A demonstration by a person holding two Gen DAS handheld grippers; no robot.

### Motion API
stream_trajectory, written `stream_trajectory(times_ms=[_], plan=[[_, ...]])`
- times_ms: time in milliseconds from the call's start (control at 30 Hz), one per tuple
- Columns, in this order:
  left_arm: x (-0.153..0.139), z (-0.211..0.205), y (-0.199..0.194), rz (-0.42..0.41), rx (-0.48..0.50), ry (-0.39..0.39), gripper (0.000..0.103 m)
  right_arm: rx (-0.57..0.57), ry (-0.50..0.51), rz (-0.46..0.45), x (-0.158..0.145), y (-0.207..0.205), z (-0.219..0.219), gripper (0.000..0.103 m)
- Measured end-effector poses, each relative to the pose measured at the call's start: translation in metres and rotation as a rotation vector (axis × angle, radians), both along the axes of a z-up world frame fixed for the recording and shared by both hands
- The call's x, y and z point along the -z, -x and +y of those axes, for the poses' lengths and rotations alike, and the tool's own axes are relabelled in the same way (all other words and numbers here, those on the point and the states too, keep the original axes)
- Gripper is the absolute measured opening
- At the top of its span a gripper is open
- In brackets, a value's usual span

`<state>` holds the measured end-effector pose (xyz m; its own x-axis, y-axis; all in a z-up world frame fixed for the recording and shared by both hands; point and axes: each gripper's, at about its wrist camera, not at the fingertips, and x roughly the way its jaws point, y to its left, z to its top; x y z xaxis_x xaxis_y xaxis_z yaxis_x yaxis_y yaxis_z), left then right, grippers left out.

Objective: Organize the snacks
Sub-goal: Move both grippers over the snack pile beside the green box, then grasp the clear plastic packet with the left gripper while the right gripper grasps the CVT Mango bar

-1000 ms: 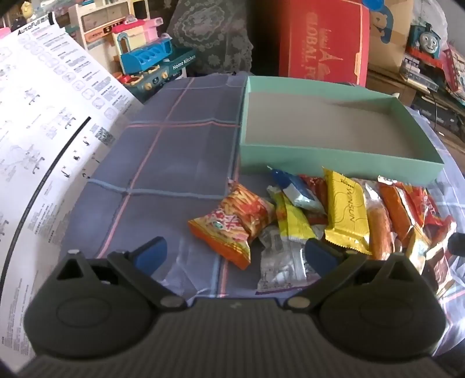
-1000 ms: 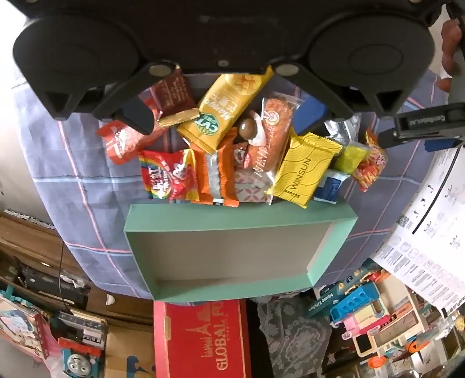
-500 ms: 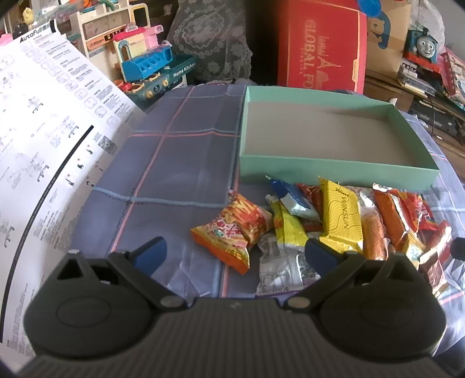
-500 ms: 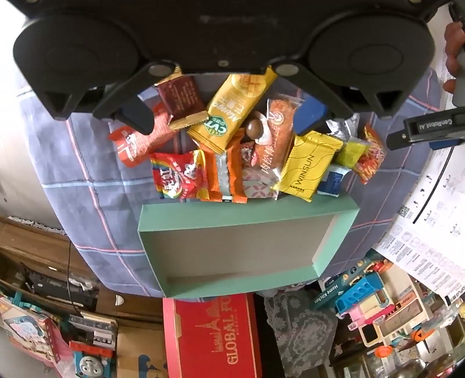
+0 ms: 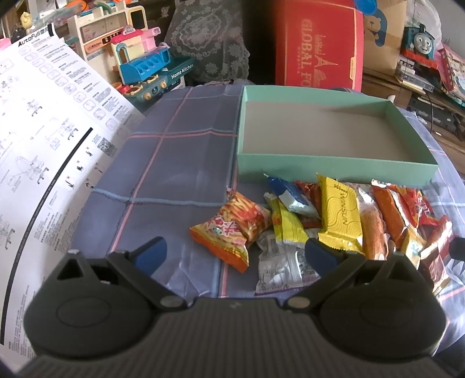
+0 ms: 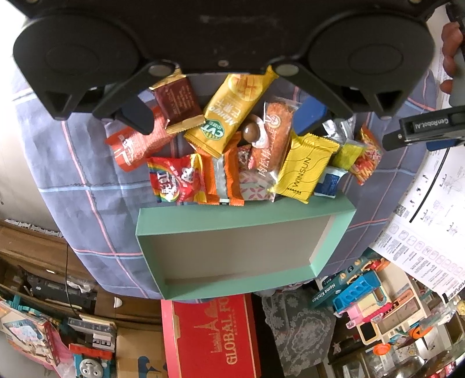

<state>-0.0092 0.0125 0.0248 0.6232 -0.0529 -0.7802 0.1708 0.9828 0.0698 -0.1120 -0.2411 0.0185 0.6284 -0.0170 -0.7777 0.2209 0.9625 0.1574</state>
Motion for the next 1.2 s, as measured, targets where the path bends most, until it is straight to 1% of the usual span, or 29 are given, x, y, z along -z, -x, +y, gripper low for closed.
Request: stream_trajectory(times_ms=[267, 500, 567, 633, 700, 733, 800, 833, 900, 1000, 1167, 1200], plan=[[0.006, 0.0, -0.003, 0.011, 0.014, -0.002, 0.103, -0.025, -0.03, 0.002, 0.004, -0.003, 0.003, 0.103], [0.016, -0.005, -0.008, 0.03, 0.044, -0.004, 0.103, -0.047, -0.018, 0.013, 0.012, -0.009, 0.009, 0.103], [0.02, -0.005, -0.012, 0.044, 0.05, 0.003, 0.103, -0.046, -0.031, 0.028, 0.016, -0.012, 0.008, 0.091], [0.023, -0.005, -0.014, 0.051, 0.063, 0.024, 0.103, -0.044, -0.05, 0.041, 0.02, -0.014, 0.005, 0.089], [0.025, -0.006, -0.017, 0.049, 0.078, 0.031, 0.103, -0.041, -0.053, 0.039, 0.025, -0.014, 0.005, 0.077], [0.026, -0.008, -0.019, 0.051, 0.082, 0.03, 0.1, -0.034, -0.057, 0.049, 0.028, -0.015, 0.004, 0.071], [0.027, -0.013, -0.023, 0.054, 0.093, 0.033, 0.095, -0.022, -0.081, 0.063, 0.034, -0.017, 0.001, 0.069], [0.028, -0.015, -0.025, 0.055, 0.099, 0.035, 0.092, -0.018, -0.092, 0.068, 0.036, -0.017, -0.001, 0.066], [0.03, -0.02, -0.029, 0.061, 0.106, 0.038, 0.091, -0.015, -0.103, 0.077, 0.04, -0.018, -0.002, 0.066], [0.035, -0.029, -0.033, 0.075, 0.122, 0.05, 0.091, -0.007, -0.123, 0.087, 0.048, -0.02, -0.003, 0.066], [0.055, -0.039, -0.032, 0.099, 0.126, 0.014, 0.092, 0.02, -0.146, 0.112, 0.061, -0.025, -0.005, 0.066], [0.059, -0.039, -0.03, 0.102, 0.125, 0.009, 0.094, 0.023, -0.146, 0.115, 0.065, -0.026, -0.005, 0.066]])
